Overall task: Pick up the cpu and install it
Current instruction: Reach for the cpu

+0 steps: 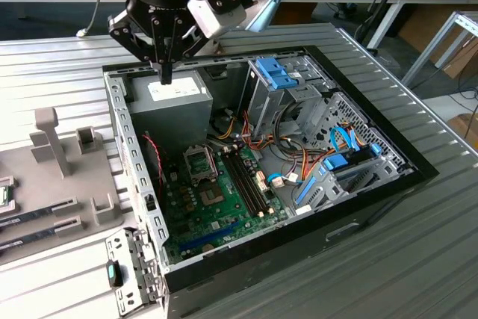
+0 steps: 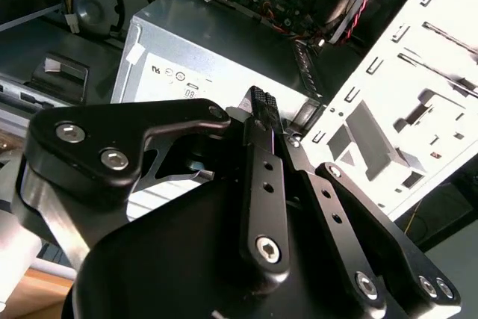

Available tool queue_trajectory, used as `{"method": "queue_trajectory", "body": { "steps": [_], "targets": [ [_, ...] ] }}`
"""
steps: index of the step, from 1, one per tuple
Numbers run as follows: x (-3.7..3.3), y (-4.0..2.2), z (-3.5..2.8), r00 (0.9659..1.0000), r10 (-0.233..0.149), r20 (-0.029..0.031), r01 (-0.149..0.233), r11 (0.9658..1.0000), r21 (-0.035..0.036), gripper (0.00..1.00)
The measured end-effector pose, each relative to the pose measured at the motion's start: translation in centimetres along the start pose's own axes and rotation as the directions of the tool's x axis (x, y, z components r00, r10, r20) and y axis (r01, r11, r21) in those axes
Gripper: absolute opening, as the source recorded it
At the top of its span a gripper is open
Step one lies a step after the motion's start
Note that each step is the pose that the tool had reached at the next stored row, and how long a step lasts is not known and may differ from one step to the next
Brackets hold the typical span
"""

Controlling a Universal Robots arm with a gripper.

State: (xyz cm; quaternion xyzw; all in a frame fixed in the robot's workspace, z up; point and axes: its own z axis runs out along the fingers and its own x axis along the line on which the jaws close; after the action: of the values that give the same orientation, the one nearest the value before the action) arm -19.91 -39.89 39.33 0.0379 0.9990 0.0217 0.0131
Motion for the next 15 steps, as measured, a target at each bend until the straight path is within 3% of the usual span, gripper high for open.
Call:
{"method": "queue_trajectory", "body": {
  "steps": [15],
  "targets": [
    [1.28, -0.09, -0.04, 1.0, 0.0, 0.0, 0.0, 1.0, 0.0, 0.11]
  ]
}}
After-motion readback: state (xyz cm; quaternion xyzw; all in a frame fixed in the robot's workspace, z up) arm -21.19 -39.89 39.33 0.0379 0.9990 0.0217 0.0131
